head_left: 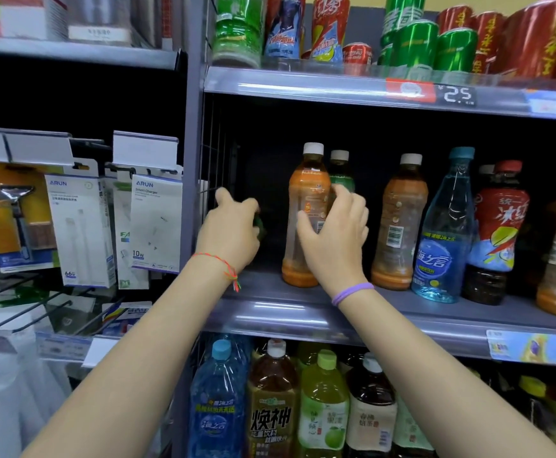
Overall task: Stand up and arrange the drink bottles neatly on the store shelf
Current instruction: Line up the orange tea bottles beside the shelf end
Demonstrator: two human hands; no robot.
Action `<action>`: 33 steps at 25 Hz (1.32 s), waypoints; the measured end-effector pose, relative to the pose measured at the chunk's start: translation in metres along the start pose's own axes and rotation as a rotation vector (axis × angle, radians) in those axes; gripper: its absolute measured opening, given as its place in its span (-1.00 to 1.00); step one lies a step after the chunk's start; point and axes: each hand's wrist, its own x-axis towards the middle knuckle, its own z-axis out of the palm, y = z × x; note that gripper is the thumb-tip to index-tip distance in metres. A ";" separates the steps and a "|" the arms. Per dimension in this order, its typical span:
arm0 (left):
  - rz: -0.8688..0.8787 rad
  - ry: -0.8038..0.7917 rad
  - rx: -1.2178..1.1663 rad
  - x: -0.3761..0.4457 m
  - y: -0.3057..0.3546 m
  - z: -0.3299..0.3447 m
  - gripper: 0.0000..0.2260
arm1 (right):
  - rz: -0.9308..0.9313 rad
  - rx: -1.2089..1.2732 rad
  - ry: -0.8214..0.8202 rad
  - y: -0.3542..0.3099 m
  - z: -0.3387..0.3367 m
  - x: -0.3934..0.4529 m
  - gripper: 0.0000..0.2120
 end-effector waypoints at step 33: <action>-0.030 0.302 -0.760 0.016 0.011 0.016 -0.33 | 0.153 -0.049 -0.565 -0.002 0.018 0.013 -0.80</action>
